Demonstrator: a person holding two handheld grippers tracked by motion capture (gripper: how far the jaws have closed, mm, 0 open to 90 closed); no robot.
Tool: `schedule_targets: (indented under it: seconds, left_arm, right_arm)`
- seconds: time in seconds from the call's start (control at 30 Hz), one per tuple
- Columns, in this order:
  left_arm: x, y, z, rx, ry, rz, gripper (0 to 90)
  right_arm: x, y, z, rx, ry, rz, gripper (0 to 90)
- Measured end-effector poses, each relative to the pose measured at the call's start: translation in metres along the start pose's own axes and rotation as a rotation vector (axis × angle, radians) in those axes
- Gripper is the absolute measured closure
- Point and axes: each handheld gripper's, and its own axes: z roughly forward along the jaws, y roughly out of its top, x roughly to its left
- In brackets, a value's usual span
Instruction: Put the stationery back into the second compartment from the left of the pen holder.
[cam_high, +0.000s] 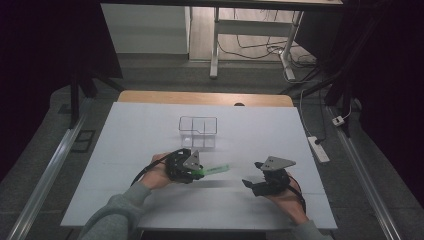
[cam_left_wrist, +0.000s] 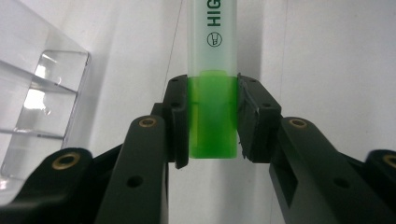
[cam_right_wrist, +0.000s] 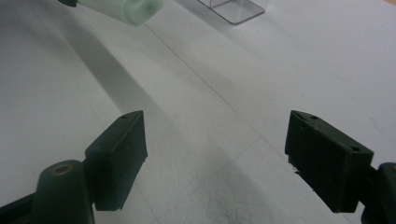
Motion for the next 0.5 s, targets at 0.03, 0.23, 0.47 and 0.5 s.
schedule_targets:
  seconds: [0.03, 0.23, 0.47, 0.5]
  left_arm:
    - [0.0000, 0.0000, 0.0000, 0.000, 0.000, 0.000, 66.6]
    - [-0.0010, 0.0038, 0.0021, -0.003, -0.006, 0.009, 66.6]
    - [-0.0011, 0.0058, 0.0024, -0.008, -0.009, 0.011, 66.6]
    - [-0.0012, 0.0061, 0.0027, -0.008, -0.010, 0.013, 66.6]
  right_arm:
    - [0.0000, 0.0000, 0.0000, 0.000, 0.000, 0.000, 20.1]
    - [0.0022, 0.0025, 0.0021, 0.001, 0.009, -0.003, 20.2]
    - [0.0060, 0.0066, 0.0066, 0.000, 0.019, -0.020, 20.3]
    - [0.0060, 0.0066, 0.0066, 0.000, 0.019, -0.020, 20.3]
